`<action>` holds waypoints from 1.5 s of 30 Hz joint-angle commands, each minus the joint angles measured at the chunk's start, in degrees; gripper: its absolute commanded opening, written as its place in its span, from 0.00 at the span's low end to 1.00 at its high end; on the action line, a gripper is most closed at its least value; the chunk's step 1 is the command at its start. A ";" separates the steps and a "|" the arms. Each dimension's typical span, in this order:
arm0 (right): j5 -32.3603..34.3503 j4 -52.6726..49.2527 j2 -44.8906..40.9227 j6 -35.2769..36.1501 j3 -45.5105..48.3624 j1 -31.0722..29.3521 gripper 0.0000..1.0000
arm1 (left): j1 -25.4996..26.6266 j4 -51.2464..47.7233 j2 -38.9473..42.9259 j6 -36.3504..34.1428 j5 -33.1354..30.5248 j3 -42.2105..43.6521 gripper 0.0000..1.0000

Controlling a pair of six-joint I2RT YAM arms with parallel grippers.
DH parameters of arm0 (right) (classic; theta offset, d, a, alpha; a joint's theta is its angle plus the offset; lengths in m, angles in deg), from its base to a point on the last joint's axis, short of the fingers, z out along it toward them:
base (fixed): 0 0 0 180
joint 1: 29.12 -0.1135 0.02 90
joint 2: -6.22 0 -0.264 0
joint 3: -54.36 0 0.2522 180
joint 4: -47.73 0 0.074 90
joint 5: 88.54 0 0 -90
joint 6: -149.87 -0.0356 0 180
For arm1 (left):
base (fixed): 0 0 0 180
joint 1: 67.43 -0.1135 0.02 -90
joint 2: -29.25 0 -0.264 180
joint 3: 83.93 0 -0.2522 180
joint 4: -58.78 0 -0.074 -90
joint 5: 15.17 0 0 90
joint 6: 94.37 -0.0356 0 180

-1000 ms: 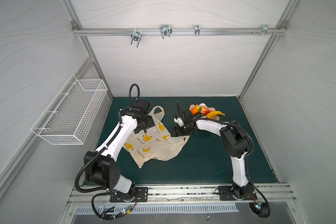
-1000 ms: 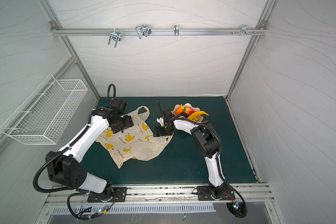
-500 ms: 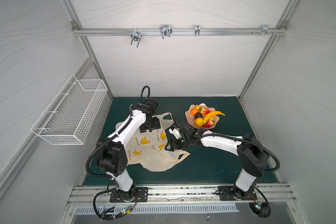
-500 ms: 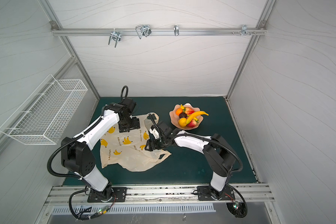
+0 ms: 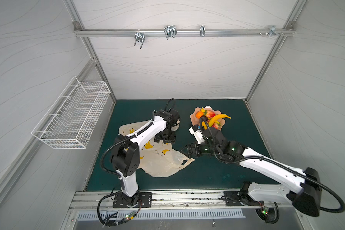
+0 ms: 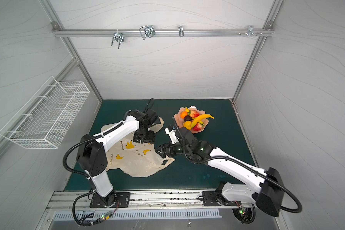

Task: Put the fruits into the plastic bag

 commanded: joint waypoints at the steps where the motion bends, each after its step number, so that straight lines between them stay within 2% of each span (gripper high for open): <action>1: 5.17 -6.43 -5.32 1.15 1.13 -0.17 0.99 | 1.75 -2.72 -3.43 -1.58 -4.57 -4.35 0.78; 10: 9.59 -11.13 -16.65 0.96 2.93 0.33 0.99 | 3.33 -2.76 -11.47 -2.52 -9.30 -9.70 0.75; 21: 10.72 -15.76 -22.41 3.21 1.08 3.30 0.99 | 3.72 -3.78 -20.45 -5.89 -16.03 -14.87 0.68; 26: 9.32 -15.78 -23.82 3.00 1.87 5.28 0.99 | 4.31 -3.14 -21.86 -6.24 -18.03 -14.73 0.65; 33: 9.25 -15.41 -25.67 2.68 4.19 7.13 0.99 | 5.03 -1.66 -20.97 -6.50 -20.19 -11.78 0.54; 37: 7.01 -14.46 -25.93 2.47 5.36 9.55 0.99 | 5.15 -0.79 -20.23 -6.69 -20.43 -10.19 0.48; 40: 4.86 -14.36 -25.43 2.94 5.07 12.40 0.99 | 5.36 -0.81 -19.79 -6.20 -20.51 -9.98 0.49; 45: -0.18 -14.10 -24.25 3.91 3.84 17.55 0.99 | 5.39 0.45 -18.70 -3.70 -19.80 -12.61 0.58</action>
